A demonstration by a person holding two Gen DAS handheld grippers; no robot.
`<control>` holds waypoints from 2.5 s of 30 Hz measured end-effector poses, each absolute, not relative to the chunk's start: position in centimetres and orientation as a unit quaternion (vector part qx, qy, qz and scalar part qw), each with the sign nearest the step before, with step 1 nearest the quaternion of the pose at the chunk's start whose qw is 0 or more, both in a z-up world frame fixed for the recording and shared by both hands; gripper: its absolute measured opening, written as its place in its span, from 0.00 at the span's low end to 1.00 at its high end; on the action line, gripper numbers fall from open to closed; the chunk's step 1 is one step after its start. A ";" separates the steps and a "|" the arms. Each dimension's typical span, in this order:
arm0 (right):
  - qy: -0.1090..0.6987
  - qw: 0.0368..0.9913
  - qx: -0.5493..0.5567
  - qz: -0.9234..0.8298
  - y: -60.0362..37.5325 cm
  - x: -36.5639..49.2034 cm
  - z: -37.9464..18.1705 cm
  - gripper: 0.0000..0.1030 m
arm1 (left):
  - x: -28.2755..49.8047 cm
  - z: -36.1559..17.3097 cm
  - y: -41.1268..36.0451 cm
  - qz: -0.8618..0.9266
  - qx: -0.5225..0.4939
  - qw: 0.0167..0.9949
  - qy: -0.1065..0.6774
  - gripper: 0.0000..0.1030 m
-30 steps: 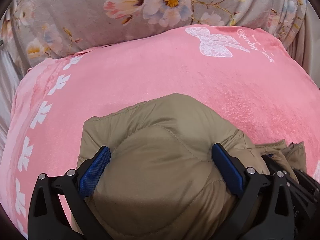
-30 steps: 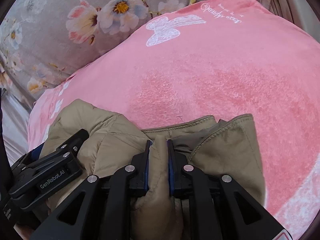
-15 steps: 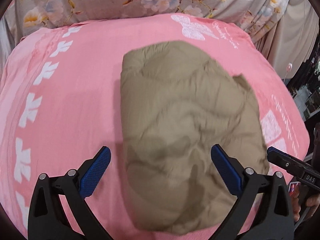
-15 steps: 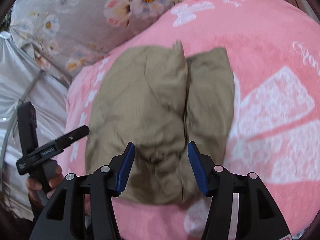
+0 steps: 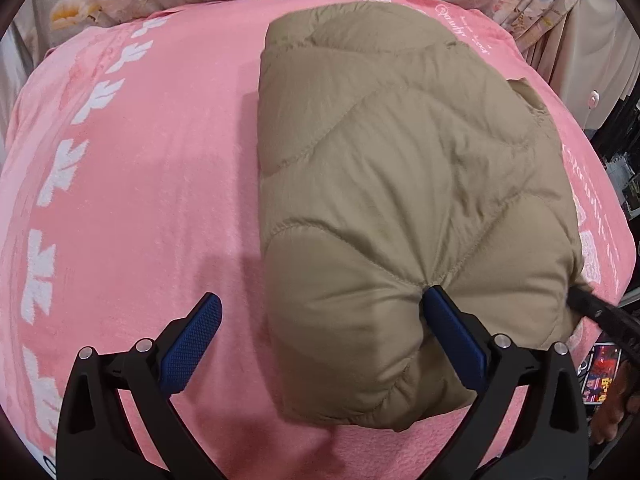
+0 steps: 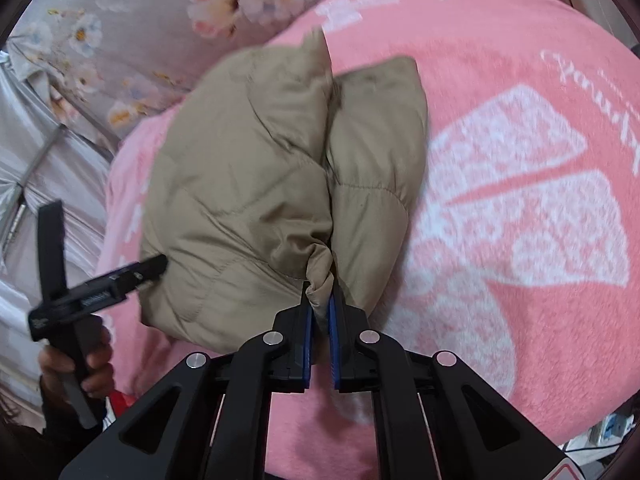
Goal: Fold large clothes
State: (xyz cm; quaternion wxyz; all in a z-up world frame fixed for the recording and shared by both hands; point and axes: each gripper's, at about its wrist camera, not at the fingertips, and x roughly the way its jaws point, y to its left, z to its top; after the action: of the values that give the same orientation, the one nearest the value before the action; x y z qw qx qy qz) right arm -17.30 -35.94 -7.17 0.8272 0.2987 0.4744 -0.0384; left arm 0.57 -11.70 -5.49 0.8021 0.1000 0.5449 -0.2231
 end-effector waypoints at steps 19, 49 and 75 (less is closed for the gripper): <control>0.509 0.818 0.263 -0.058 -34.1 -13.9 -9.3 0.08 | 0.2 -6.9 -13.6 -0.210 0.128 0.811 0.531 0.96; 0.460 0.694 0.550 0.061 -44.2 -7.7 -12.2 0.66 | 9.6 -7.4 -9.1 -0.309 -0.158 0.722 0.599 0.96; 0.456 0.721 0.507 0.125 -42.1 -1.7 -12.4 0.48 | 12.3 -10.2 -10.6 -0.369 -0.217 0.674 0.602 0.95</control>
State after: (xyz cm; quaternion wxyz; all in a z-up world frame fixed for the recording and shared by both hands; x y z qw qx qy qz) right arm -1.73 -42.13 -12.44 0.7206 0.5072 0.4559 0.1251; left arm 12.31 -10.62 -10.20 0.6741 -0.2171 0.6022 -0.3686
